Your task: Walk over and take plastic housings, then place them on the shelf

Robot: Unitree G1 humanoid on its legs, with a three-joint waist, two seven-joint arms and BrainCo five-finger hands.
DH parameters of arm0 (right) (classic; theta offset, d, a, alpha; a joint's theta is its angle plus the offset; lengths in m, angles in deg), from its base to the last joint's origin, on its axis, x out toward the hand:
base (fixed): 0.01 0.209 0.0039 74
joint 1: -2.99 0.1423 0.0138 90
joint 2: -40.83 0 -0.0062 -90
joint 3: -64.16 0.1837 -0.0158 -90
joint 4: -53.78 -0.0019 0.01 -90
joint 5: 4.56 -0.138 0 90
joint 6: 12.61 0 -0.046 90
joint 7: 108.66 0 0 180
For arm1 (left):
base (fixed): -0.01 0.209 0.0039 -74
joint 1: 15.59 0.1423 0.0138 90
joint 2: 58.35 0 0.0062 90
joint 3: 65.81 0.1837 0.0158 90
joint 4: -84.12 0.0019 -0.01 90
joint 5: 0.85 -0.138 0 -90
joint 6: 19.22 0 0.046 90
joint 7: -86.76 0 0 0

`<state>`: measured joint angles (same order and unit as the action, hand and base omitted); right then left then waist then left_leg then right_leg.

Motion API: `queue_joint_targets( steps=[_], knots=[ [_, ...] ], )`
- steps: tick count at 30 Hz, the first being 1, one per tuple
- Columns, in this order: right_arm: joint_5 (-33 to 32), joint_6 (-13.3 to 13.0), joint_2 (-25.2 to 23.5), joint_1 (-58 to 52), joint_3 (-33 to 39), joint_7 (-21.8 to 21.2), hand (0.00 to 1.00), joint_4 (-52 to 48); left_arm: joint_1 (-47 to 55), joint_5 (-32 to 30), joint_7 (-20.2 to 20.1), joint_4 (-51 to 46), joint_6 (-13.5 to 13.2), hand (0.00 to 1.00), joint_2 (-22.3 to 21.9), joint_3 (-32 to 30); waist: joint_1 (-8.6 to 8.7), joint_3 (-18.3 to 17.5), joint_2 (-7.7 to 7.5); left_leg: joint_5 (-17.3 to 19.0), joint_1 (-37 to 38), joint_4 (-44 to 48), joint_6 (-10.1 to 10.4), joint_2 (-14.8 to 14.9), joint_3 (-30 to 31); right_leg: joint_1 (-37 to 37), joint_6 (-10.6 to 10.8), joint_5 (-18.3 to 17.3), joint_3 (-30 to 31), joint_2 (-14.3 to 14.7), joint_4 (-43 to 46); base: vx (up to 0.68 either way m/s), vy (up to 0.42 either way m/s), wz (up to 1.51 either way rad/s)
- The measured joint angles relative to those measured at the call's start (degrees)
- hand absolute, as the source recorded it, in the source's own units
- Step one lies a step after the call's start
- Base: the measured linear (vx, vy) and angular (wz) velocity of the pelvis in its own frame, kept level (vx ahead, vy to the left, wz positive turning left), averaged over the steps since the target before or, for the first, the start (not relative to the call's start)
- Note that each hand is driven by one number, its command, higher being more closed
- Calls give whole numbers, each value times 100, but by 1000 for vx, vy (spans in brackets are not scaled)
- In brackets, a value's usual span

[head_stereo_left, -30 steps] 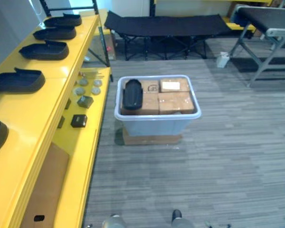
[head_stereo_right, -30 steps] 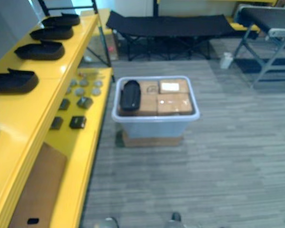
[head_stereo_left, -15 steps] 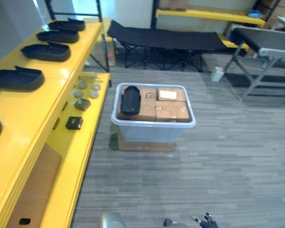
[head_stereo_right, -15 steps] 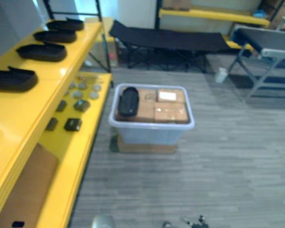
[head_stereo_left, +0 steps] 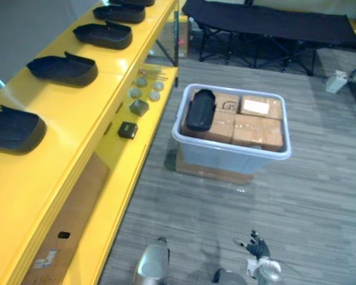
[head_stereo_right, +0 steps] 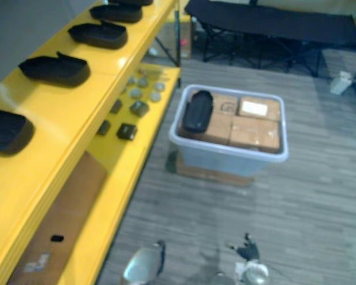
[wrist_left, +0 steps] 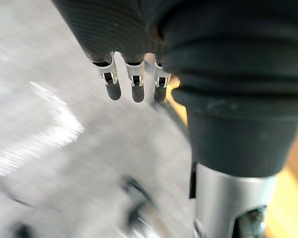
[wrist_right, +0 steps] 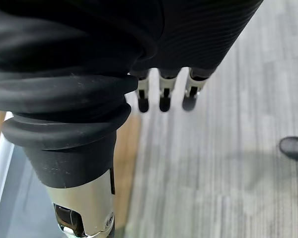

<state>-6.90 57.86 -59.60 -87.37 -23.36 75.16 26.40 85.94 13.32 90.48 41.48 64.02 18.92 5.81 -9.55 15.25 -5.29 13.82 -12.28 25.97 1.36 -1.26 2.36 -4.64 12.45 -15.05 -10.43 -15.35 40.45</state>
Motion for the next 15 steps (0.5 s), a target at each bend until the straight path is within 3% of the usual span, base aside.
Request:
queue_joint_targets(
  steps=[2,3,4,5,6,7,8,9,10,11,12,13,14,15],
  knots=[
    [158,-109,-153,-121,-527,13,0,-235,-275,10,138,-710,-314,0,275,774,108,-68,-195,120,247,-64,-64,-96,58,-492,-334,937,-83,-289,1185,354,19,27],
    [275,-118,-169,-131,-649,32,0,-349,-298,59,218,-890,-378,0,246,955,110,-62,-194,150,386,-131,-87,-64,53,-584,-404,1254,-79,-339,1406,377,-5,-14],
    [551,-182,-169,-174,-910,61,0,-757,-461,118,394,-1122,-466,0,179,1265,141,-3,-51,276,652,-156,-141,52,75,-784,-531,988,-135,-347,1812,293,-38,-17],
    [621,-187,-170,-179,-1031,61,0,-933,-564,122,462,-1126,-475,0,155,1333,161,7,-12,337,737,-162,-140,110,110,-842,-661,664,-273,-337,1812,335,-48,-7],
    [726,-160,-170,-179,-1202,47,0,-1244,-715,144,559,-1108,-470,0,120,1421,194,12,50,400,866,-205,-120,234,169,-926,-764,300,-507,-265,1583,330,-65,3],
    [766,-137,-152,-166,-1387,10,0,-1694,-916,176,702,-1014,-432,0,111,1498,222,25,170,435,1057,-347,-84,478,203,-1061,-864,43,-695,7,872,410,-120,20],
    [752,-142,-113,-171,-1512,-14,0,-2129,-1077,192,767,-909,-353,0,141,1539,316,20,284,420,1175,-489,-57,688,452,-1174,-863,59,-648,373,-111,364,-130,38],
    [746,-139,-94,-171,-1536,-28,0,-2298,-1169,250,791,-816,-293,0,179,1576,386,36,314,397,1252,-575,-16,771,570,-1167,-804,128,-569,501,-667,359,-180,85],
    [702,-128,-82,-227,-1532,-39,0,-2524,-1283,356,811,-594,-183,0,285,1715,490,15,269,369,1349,-639,57,816,792,-1144,-707,468,-279,635,-1575,368,-243,112],
    [612,-79,-76,-324,-1531,-56,0,-2632,-1301,376,839,-318,-71,0,346,1754,529,-45,165,426,1468,-620,252,815,928,-1098,-687,1060,44,640,-2232,378,-285,103],
    [584,-68,-80,-341,-1533,-65,0,-2637,-1288,394,852,-264,-47,0,363,1751,536,-66,130,464,1514,-614,318,807,985,-1068,-664,1273,112,640,-2342,414,-371,116],
    [517,-41,-99,-472,-1537,-125,0,-2665,-1179,477,860,-6,24,0,521,1719,548,-145,-93,699,1714,-585,693,764,1130,-868,-624,1932,99,513,-2414,344,-355,75],
    [511,-28,-56,-419,-1539,-149,0,-2630,-1184,568,867,149,79,0,457,1674,504,-91,83,736,1772,-556,743,951,1129,-819,-705,1796,-8,635,-2264,446,-457,72],
    [472,-23,83,-326,-1530,-163,0,-2668,-1020,609,864,408,175,0,337,1581,435,-111,270,500,1740,-600,754,1110,1091,-773,-804,1660,-131,766,-2270,326,-344,15]
  ],
)
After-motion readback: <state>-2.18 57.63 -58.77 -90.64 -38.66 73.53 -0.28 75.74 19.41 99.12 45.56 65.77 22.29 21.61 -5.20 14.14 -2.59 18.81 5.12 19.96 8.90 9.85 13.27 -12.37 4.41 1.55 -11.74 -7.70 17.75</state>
